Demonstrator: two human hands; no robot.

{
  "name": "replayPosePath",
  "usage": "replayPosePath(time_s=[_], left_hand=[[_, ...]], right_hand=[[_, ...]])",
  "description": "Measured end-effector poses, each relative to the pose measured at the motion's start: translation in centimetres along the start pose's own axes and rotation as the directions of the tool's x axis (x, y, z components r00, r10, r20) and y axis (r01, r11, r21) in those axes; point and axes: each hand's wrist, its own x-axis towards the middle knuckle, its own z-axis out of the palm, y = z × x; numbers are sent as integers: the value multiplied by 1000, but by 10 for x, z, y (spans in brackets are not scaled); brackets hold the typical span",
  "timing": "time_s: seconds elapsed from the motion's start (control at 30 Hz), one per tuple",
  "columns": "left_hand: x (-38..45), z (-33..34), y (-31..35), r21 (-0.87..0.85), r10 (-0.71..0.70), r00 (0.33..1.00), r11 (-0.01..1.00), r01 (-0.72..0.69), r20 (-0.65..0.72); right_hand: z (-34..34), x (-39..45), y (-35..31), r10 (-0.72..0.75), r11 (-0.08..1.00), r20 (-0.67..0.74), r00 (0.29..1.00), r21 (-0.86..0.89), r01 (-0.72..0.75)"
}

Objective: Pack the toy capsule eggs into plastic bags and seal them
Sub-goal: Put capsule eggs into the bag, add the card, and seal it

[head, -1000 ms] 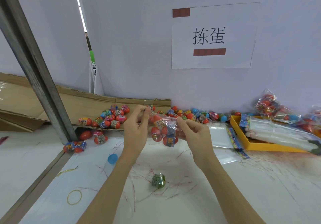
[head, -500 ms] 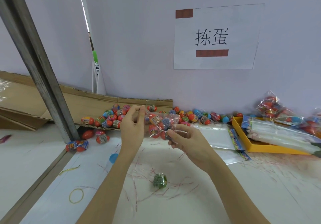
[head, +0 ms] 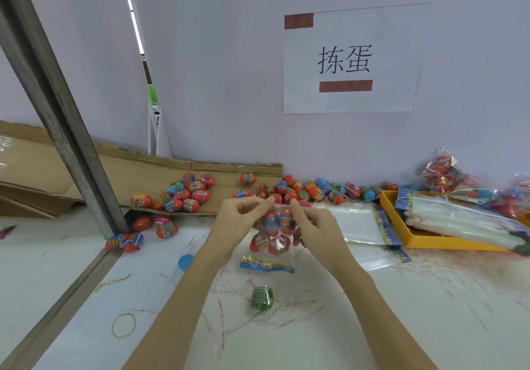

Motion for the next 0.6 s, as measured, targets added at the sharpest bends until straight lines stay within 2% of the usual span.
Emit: replayPosePath(time_s=[0.07, 0.13, 0.2, 0.3, 0.33, 0.4, 0.5, 0.6], left_hand=[[0, 0, 2, -16, -34, 999, 999, 35, 7], [-1, 2, 3, -63, -61, 998, 996, 60, -13], [-2, 5, 4, -155, -111, 989, 983, 95, -101], [-1, 0, 5, -292, -168, 956, 952, 93, -241], [0, -4, 6, -310, -175, 947, 947, 87, -268], [3, -10, 6, -326, -209, 931, 939, 106, -301], [8, -17, 5, -343, -279, 923, 922, 181, -264], [8, -20, 3, -247, -265, 959, 941, 232, -106]], right_hand=[[2, 1, 2, -28, 998, -86, 996, -62, 22], [2, 1, 1, -28, 999, -127, 992, -41, 23], [1, 1, 0, 41, 997, -46, 998, 65, -38], [0, 0, -1, 137, 965, 194, 971, 196, -175], [0, 0, -1, 141, 957, 223, 965, 219, -191], [1, 1, 0, 139, 948, 183, 973, 259, -184], [-3, 2, 2, 136, 957, 119, 984, 242, -162], [-5, 2, 2, 115, 975, 125, 985, 174, -136]])
